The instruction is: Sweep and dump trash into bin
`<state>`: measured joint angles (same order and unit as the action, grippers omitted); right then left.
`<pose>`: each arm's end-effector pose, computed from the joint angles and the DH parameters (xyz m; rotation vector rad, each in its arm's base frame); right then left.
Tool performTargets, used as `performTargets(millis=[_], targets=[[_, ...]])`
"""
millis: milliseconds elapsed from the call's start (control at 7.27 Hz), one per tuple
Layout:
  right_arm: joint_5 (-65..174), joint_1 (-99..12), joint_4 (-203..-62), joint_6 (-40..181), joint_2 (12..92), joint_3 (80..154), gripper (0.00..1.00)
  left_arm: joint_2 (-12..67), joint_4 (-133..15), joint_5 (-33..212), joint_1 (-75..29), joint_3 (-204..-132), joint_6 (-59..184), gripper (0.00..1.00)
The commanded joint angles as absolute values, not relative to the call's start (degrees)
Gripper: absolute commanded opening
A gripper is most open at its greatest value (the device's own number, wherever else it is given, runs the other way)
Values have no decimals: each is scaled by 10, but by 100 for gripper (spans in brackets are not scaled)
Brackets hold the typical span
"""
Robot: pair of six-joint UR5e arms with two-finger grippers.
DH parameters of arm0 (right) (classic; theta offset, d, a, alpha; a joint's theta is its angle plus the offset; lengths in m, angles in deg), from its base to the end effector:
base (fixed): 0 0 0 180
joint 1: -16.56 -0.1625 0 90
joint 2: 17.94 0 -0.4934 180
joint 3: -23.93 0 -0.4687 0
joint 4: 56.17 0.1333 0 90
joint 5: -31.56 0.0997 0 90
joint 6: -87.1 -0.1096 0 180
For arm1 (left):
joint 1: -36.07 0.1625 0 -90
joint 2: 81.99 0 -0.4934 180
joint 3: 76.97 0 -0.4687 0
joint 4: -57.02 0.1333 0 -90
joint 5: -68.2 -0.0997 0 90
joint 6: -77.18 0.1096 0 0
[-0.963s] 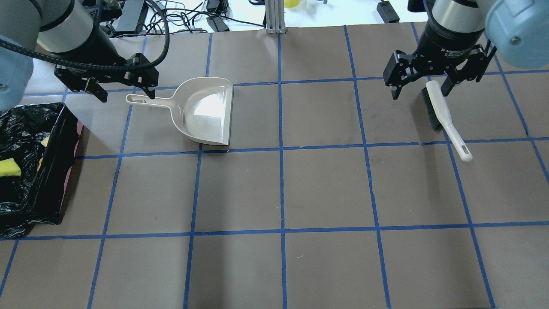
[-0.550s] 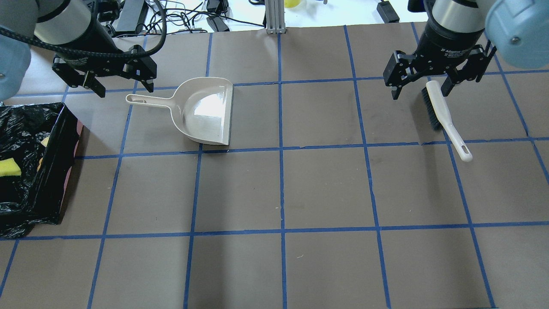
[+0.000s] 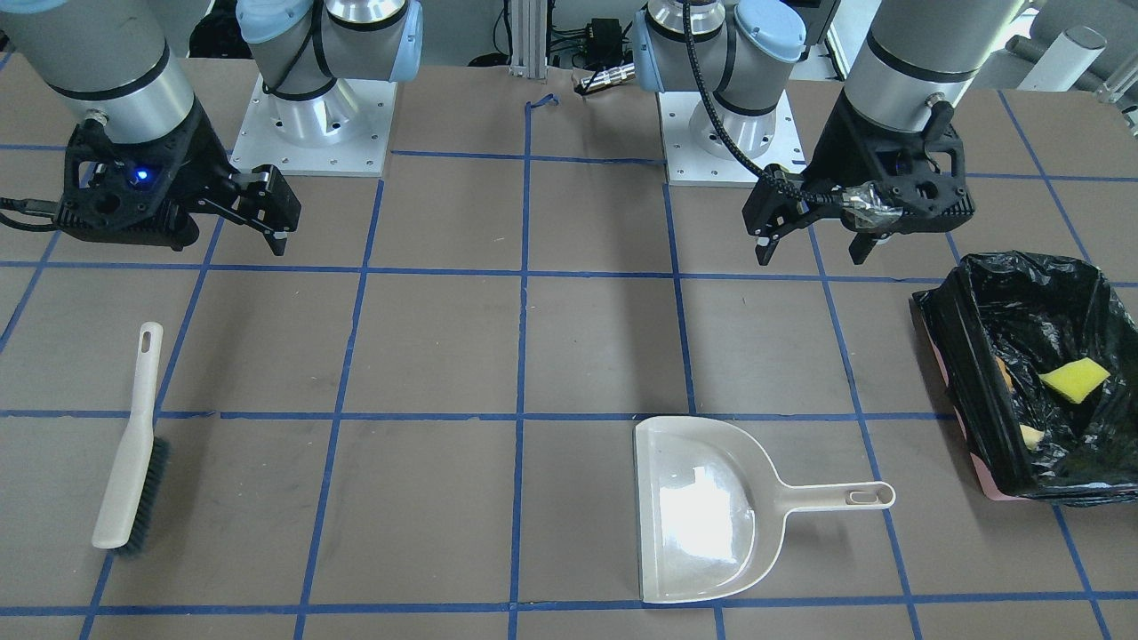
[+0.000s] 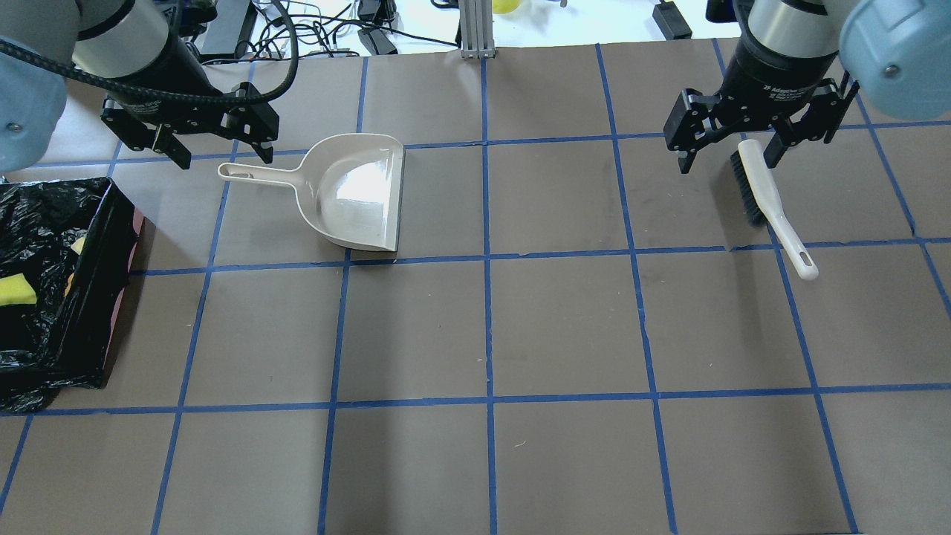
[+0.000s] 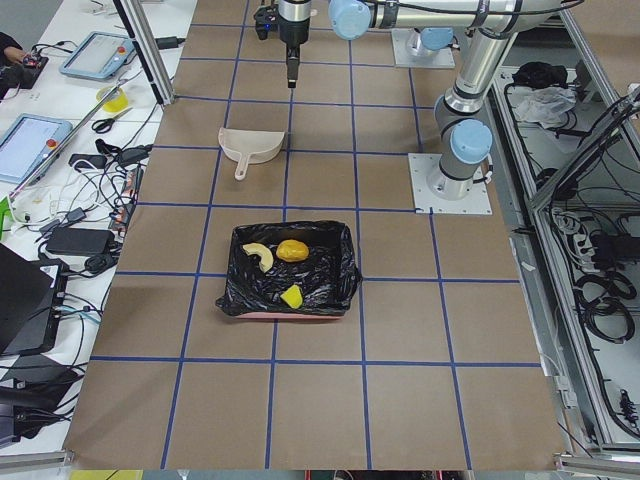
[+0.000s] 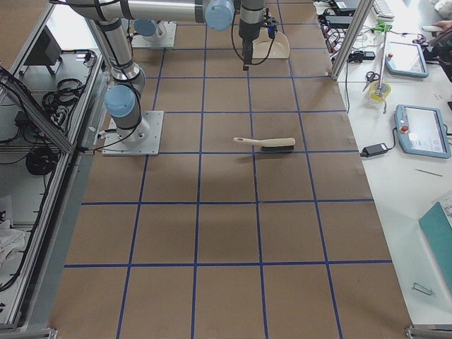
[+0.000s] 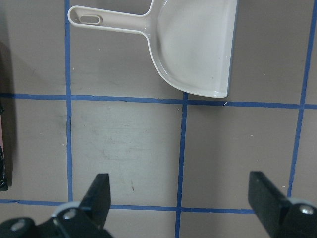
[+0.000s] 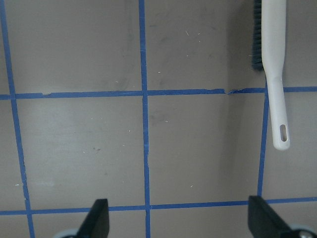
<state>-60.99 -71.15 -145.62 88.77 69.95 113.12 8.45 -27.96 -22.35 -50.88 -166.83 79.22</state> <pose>0.1050 -0.5875 0.5323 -0.0156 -3.0978 -0.0524 -0.1012 -0.5871 0.5524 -0.0282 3.1256 -0.1280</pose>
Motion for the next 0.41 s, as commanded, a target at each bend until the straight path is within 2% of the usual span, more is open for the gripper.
performTargets(millis=[0,275], targets=[[-610,-712,-1456,888,699,1131,100,85,-280,-224,-509,-1668,801,100],[-610,-712,-1456,888,699,1131,100,85,-280,-224,-509,-1669,804,100]])
